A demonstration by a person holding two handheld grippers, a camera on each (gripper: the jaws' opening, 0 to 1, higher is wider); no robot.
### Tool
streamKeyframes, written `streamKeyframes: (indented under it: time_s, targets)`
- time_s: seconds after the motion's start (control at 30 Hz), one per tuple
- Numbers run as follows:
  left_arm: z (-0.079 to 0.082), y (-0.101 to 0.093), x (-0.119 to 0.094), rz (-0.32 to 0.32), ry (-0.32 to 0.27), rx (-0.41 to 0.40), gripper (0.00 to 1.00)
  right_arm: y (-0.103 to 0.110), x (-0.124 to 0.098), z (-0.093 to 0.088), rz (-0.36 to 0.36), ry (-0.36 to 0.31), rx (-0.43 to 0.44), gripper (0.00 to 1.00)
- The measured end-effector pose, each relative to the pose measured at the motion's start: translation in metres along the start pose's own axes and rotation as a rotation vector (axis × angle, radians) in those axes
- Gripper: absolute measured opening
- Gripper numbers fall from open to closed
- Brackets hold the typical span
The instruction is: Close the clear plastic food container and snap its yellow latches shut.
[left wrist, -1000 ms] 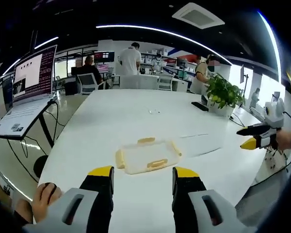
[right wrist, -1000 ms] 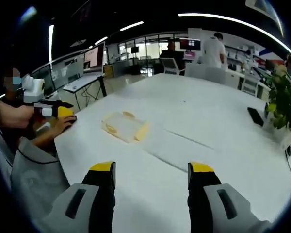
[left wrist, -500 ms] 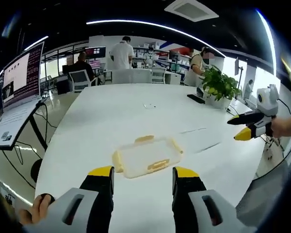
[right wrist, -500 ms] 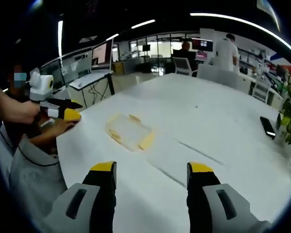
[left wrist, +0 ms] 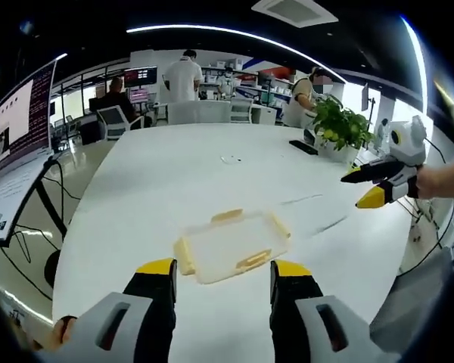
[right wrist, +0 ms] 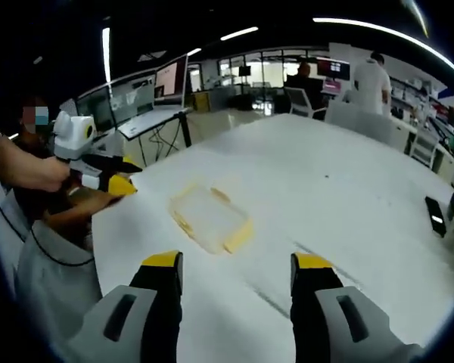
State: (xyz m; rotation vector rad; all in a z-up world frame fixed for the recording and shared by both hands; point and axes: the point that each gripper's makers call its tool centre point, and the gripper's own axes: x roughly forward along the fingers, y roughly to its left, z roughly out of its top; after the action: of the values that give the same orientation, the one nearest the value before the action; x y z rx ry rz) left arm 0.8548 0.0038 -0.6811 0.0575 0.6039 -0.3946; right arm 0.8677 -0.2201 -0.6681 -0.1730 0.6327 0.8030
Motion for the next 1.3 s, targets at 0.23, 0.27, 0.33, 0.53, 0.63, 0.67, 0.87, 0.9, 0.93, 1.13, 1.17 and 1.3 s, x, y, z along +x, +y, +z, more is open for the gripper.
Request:
streamKeyframes:
  time_s: [0.23,0.27,0.33,0.53,0.63,0.67,0.87,0.9,0.93,1.13,1.17,1.3]
  targets:
    - [0.002,-0.001,0.008,-0.04,0.032,0.054,0.44,0.002,0.016,0.009,0.053,0.029,-0.073,0.55]
    - [0.003,-0.003,0.009,-0.051,0.037,0.071,0.44,0.002,0.02,0.01,0.064,0.038,-0.094,0.55]
    - [0.004,-0.003,0.011,-0.062,0.044,0.093,0.44,0.004,0.025,0.01,0.082,0.052,-0.122,0.55]
    - [0.007,-0.005,0.019,-0.099,0.068,0.14,0.43,0.012,0.037,0.01,0.123,0.075,-0.15,0.55]
    - [0.004,-0.005,0.025,-0.131,0.106,0.18,0.43,0.016,0.045,0.006,0.155,0.096,-0.168,0.55]
    - [0.003,-0.004,0.026,-0.135,0.111,0.189,0.43,0.016,0.047,0.005,0.161,0.102,-0.177,0.55]
    - [0.003,-0.002,0.035,-0.206,0.166,0.288,0.44,0.017,0.058,0.001,0.19,0.131,-0.206,0.54]
    - [0.002,-0.003,0.036,-0.222,0.174,0.293,0.44,0.016,0.06,0.0,0.194,0.137,-0.212,0.54]
    - [0.0,-0.005,0.037,-0.245,0.193,0.311,0.44,0.016,0.062,-0.001,0.198,0.144,-0.224,0.54]
    - [-0.006,-0.001,0.045,-0.315,0.25,0.454,0.44,0.016,0.075,-0.01,0.243,0.199,-0.284,0.54]
    - [-0.006,0.0,0.046,-0.321,0.251,0.472,0.44,0.017,0.077,-0.011,0.249,0.205,-0.301,0.54]
    - [-0.01,0.009,0.053,-0.349,0.259,0.502,0.44,0.02,0.085,-0.018,0.282,0.239,-0.337,0.54]
